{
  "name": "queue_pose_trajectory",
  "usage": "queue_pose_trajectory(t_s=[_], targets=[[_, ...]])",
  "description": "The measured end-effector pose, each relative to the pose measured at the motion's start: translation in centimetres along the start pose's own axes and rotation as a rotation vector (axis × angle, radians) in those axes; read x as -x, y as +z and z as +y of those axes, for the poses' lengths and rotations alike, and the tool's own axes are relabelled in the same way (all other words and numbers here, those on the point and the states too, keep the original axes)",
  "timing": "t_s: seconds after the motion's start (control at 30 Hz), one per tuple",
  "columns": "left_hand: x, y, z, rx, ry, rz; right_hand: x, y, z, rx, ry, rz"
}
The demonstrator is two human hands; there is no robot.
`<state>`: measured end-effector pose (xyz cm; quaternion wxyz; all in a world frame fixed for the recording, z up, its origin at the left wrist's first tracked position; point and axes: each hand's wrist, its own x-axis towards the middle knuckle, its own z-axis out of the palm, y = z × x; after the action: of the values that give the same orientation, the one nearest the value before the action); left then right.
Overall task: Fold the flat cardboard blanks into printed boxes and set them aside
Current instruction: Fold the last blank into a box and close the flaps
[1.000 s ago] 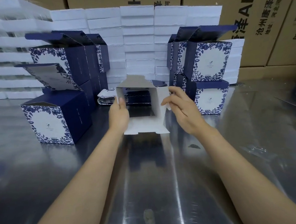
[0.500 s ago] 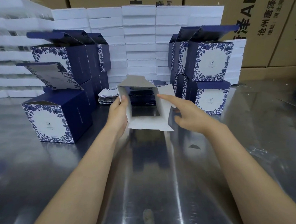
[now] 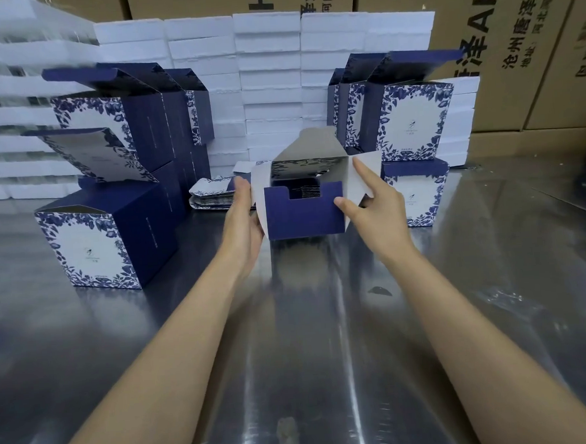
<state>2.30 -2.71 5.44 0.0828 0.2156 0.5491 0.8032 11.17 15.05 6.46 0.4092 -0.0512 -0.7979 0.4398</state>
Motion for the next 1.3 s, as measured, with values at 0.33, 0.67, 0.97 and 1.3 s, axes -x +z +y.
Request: queue_pose_trajectory(t_s=[0.33,0.67,0.97,1.3], targets=[[1.0,0.5,-1.1,-0.441,0.261,0.367,1.5,1.4,-0.3,0.182,-0.232,-0.128],[1.0,0.6,-0.8,-0.302,0.391,0.338,1.3,1.0,-1.8,-0.083,-0.272,-0.135],[1.9,1.6,-1.0,-0.483,0.609,0.073,0.7,-0.3,-1.5,0.010,-0.184,-0.157],[1.0,-0.6,-2.1,-1.037,0.570,-0.282,0.1,-1.4,-2.2,-0.168,-0.169,-0.211]])
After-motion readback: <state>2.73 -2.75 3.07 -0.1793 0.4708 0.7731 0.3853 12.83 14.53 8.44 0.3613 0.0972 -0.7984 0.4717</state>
